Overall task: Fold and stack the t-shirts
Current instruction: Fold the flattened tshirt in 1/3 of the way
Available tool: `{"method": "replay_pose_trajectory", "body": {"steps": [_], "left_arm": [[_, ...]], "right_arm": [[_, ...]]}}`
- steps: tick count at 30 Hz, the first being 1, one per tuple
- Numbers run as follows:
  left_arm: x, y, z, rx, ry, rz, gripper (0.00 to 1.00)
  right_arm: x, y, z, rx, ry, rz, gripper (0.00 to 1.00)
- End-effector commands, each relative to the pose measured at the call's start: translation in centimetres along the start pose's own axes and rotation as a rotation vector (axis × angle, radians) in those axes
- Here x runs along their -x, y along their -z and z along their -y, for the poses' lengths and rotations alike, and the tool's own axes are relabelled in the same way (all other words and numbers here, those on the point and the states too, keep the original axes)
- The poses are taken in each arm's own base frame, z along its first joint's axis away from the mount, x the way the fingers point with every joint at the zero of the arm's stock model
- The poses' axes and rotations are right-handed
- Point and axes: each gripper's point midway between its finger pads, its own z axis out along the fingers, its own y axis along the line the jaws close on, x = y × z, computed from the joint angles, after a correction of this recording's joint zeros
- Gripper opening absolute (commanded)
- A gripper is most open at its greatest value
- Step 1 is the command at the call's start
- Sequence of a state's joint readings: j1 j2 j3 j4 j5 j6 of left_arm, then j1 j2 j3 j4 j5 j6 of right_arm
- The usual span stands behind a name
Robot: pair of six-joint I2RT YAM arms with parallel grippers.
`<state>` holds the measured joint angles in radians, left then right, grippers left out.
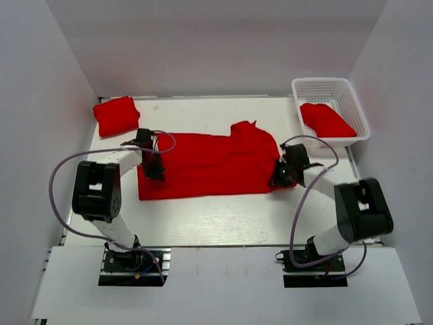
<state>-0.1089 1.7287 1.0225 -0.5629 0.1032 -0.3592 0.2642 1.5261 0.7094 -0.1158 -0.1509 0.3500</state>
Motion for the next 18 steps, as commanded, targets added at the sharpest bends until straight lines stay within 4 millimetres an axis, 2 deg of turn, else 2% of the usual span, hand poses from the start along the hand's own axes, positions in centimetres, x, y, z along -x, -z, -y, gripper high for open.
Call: {"method": "replay_pose_trajectory", "body": {"steps": [1,3,5,7,8,9,12,15,16,18], "left_arm": [[-3.9,1.6,-1.9,0.078,0.025,-0.081,0.00],[-5.1,2.0,-1.9,0.080,0.025,-0.093,0.00],[-6.2,1.8,-2.1,0.086,0.027,-0.114,0.00],[-7.0,2.5,-2.0,0.085,0.026,-0.117,0.00],[-7.2,2.6,-1.8,0.071,0.027,-0.119,0.00],[-7.8,2.7,-1.7,0.070,0.024,-0.124,0.00],[-7.8,3.3,-1.1,0.051,0.013,-0.113,0.00],[-5.3,4.5,0.3,0.013,-0.051,-0.062,0.00],[-3.3,5.5,1.2,0.001,-0.066,-0.034,0.01],[-0.9,6.7,2.5,-0.025,-0.111,0.006,0.12]], "right_arm": [[-6.6,1.5,2.2,-0.080,-0.071,-0.158,0.00],[-7.9,2.4,2.1,-0.075,-0.085,-0.164,0.00],[-8.1,3.4,1.7,-0.063,-0.094,-0.147,0.00],[-10.0,4.0,1.8,-0.069,-0.113,-0.190,0.00],[-9.4,4.6,1.5,-0.054,-0.104,-0.150,0.00],[-10.4,4.7,1.6,-0.055,-0.105,-0.165,0.00],[-11.0,5.8,0.9,-0.027,-0.120,-0.154,0.00],[-8.8,6.7,-0.1,-0.004,-0.101,-0.095,0.00],[-5.6,7.7,-1.4,0.011,-0.081,-0.031,0.00],[-3.6,8.2,-1.5,-0.016,-0.026,-0.010,0.00]]}}
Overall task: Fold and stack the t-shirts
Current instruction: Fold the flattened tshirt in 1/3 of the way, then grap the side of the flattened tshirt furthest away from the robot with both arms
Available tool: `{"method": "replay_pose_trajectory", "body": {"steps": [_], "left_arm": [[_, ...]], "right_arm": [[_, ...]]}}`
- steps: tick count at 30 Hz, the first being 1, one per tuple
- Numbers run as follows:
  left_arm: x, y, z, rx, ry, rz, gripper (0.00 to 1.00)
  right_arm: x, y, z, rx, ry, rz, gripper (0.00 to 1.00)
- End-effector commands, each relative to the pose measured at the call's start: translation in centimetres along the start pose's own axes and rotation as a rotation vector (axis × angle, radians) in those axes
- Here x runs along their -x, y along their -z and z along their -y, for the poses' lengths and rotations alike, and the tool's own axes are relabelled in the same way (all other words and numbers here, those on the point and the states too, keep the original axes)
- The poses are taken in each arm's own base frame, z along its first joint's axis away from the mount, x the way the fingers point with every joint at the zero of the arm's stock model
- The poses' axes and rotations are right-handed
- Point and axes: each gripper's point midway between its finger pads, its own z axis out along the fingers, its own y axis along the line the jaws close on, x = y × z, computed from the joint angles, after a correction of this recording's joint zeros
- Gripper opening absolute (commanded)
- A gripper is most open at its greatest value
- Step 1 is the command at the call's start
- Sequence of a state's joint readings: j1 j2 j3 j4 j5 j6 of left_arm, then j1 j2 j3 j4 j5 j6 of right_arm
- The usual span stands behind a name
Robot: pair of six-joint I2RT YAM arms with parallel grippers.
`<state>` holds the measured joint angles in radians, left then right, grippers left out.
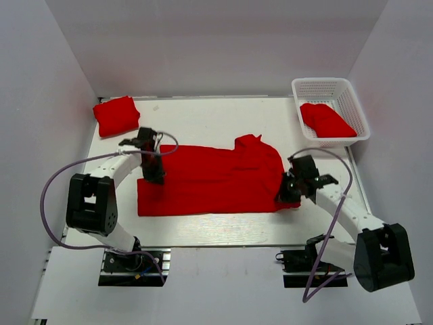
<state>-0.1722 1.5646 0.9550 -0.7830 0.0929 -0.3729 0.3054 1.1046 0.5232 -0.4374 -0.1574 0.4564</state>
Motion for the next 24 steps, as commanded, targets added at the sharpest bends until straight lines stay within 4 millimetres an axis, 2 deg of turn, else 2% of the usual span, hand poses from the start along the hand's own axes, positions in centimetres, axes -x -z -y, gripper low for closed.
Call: {"method": "replay_pose_trajectory", "body": {"steps": [1,2,3,4,5,6,7,8,9,10,12,13,14,18,22,24], "left_arm": [[7.3,5.4,3.6,-0.089,-0.096,0.194,0.19],[8.7,6.3,4.4,-0.111,-0.110,0.225,0.36],[9.9,7.1,5.1,-0.131,-0.124,0.251,0.46],[12.3,8.1,6.0,-0.172,-0.128,0.298,0.53],[13.7,8.5,6.1,-0.177,-0.121,0.329,0.63],[15.8,9.6,6.5,-0.172,-0.142,0.387,0.69],[16.9,9.5,6.4,-0.148,-0.148,0.404,0.74],[17.8,8.1,5.8,-0.134,-0.131,0.380,0.76],[19.1,8.4,6.3,-0.138,-0.142,0.400,0.77],[19.6,8.0,5.9,-0.140,-0.130,0.393,0.77],[21.4,6.8,5.2,-0.144,-0.109,0.408,0.78],[21.9,6.6,5.1,-0.153,-0.105,0.417,0.80],[22.7,6.5,4.4,-0.158,-0.090,0.437,0.80],[23.1,4.5,3.2,-0.187,-0.065,0.426,0.81],[22.9,3.0,1.2,-0.183,-0.050,0.415,0.82],[22.9,2.4,0.9,-0.191,-0.056,0.426,0.82]], "right_arm": [[8.3,3.9,-3.9,0.025,0.092,0.171,0.02],[9.4,4.0,-4.2,0.014,0.101,0.171,0.17],[12.2,5.5,-5.5,0.025,0.157,0.238,0.25],[14.6,6.3,-6.5,0.022,0.165,0.273,0.35],[16.6,6.8,-7.1,0.008,0.180,0.299,0.44],[17.7,6.9,-7.2,-0.001,0.213,0.314,0.52],[19.6,6.9,-7.3,-0.024,0.233,0.338,0.54],[21.3,6.5,-7.8,-0.026,0.246,0.355,0.58],[22.2,6.3,-7.7,-0.041,0.264,0.358,0.64],[24.2,6.4,-7.7,-0.052,0.257,0.375,0.68],[24.8,3.4,-6.7,-0.076,0.240,0.312,0.72],[25.8,3.6,-6.3,-0.073,0.224,0.323,0.72],[26.3,2.6,-6.0,-0.074,0.217,0.314,0.72],[26.3,-0.7,-3.7,-0.098,0.194,0.259,0.74],[26.0,-2.5,-2.1,-0.094,0.184,0.221,0.74],[25.9,-3.4,-1.5,-0.096,0.177,0.204,0.74]]}}
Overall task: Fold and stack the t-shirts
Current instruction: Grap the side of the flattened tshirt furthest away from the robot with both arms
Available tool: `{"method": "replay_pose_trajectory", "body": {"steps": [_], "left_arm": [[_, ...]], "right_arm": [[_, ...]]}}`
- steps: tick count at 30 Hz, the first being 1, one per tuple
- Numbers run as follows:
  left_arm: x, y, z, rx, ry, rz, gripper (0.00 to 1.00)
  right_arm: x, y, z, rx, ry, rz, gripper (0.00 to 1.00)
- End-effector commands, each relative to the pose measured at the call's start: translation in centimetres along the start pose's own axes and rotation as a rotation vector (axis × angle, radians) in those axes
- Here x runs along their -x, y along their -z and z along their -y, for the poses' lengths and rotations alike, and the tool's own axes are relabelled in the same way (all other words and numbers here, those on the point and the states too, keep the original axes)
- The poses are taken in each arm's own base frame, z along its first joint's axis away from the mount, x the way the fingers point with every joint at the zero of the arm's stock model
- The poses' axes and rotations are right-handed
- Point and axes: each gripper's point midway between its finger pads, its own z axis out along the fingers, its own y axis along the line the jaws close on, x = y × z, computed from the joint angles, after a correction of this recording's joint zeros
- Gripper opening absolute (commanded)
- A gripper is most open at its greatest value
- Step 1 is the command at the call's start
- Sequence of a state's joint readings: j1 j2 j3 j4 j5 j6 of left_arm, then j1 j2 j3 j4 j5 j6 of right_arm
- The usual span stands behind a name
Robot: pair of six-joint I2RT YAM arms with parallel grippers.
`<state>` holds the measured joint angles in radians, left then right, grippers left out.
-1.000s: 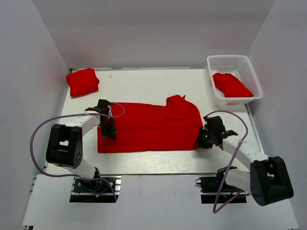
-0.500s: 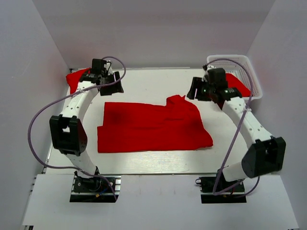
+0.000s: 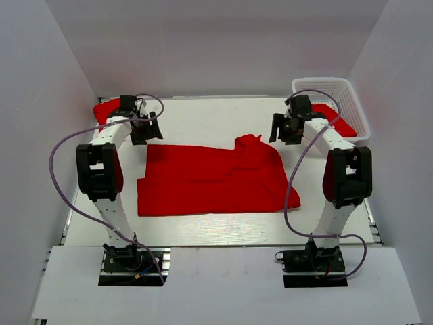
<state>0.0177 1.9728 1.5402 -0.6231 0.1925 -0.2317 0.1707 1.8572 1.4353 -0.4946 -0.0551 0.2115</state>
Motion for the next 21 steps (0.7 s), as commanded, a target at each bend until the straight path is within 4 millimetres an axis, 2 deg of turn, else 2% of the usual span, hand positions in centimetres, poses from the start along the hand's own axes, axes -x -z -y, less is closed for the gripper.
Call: {"method": "replay_pose_trajectory", "body": {"steps": [1,4,10,11,21], "left_arm": [[1.8,1.0,0.3,-0.059,-0.027,0.085,0.82],[1.6,0.7,0.1,-0.078,-0.035,0.092,0.82],[-1.3,-0.7,-0.7,-0.073,-0.029,0.022,0.82],[-1.6,-0.8,-1.4,-0.057,-0.019,0.016,0.82],[-1.7,-0.7,-2.2,-0.033,-0.029,0.014,0.82]], "right_arm": [[1.0,-0.5,0.2,0.021,0.025,0.031,0.74],[0.4,-1.6,0.3,0.048,0.017,0.003,0.70],[-0.6,-3.0,-0.1,0.073,0.037,-0.031,0.68],[-0.9,-3.3,0.1,0.070,0.034,-0.039,0.68],[-3.5,-5.1,0.6,0.067,0.023,-0.093,0.62]]}}
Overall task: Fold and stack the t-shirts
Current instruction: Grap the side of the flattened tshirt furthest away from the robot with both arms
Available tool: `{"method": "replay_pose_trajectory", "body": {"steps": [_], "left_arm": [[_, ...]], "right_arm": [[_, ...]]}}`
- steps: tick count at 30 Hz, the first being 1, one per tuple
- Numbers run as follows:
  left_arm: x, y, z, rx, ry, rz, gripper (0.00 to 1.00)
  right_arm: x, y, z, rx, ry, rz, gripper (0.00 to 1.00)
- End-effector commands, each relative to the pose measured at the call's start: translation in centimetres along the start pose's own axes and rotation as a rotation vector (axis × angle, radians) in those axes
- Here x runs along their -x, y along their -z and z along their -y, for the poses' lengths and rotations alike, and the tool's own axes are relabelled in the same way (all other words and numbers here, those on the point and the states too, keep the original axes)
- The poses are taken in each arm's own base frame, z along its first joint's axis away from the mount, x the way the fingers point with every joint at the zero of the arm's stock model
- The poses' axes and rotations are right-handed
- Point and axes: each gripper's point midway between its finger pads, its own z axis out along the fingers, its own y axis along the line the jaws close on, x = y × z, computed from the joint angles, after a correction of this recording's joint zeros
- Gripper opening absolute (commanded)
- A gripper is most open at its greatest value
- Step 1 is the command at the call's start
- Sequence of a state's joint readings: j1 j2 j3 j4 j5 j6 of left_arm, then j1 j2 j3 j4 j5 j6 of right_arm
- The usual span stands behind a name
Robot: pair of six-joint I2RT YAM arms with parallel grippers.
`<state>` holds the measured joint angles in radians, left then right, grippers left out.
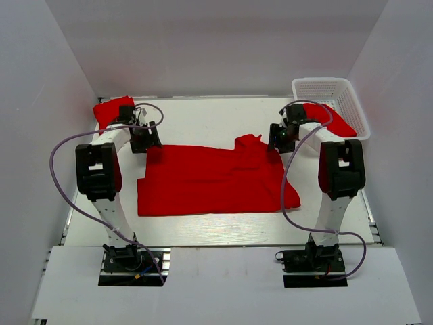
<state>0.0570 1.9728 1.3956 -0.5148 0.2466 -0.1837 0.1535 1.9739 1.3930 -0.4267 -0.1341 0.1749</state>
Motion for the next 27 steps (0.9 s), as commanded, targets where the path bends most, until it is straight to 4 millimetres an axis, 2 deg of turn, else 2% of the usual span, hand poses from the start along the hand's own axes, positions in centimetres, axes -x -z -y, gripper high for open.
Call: {"method": "replay_pose_trajectory", "body": {"steps": [1,6,11,12,13,18,21,27], "left_arm": [[1.3,1.3,0.0,-0.005,-0.022,0.048,0.82],[1.1,1.3,-0.3,0.008,-0.040,0.041,0.82],[0.9,0.9,-0.5,0.009,-0.047,0.031,0.82],[0.6,0.5,-0.6,0.011,-0.044,0.019,0.82],[0.6,0.5,-0.6,0.011,-0.044,0.019,0.82],[0.5,0.0,-1.5,0.026,-0.062,0.015,0.82],[0.4,-0.6,-2.1,0.053,-0.059,0.007,0.82],[0.0,-2.4,-2.6,0.055,-0.047,-0.002,0.79]], "right_arm": [[-0.3,-1.1,0.1,0.009,0.016,0.004,0.61],[-1.1,-1.7,0.0,0.015,0.016,-0.010,0.54],[-1.3,-2.4,0.2,0.009,0.010,-0.016,0.41],[-1.2,-2.5,0.1,0.008,0.008,-0.016,0.38],[-1.3,-2.6,0.2,0.007,0.011,-0.019,0.29],[-0.8,-2.6,0.4,0.002,0.014,-0.005,0.12],[-1.0,-2.5,0.3,0.004,0.012,-0.011,0.06],[-1.1,-2.3,0.1,0.013,0.018,-0.013,0.04]]}}
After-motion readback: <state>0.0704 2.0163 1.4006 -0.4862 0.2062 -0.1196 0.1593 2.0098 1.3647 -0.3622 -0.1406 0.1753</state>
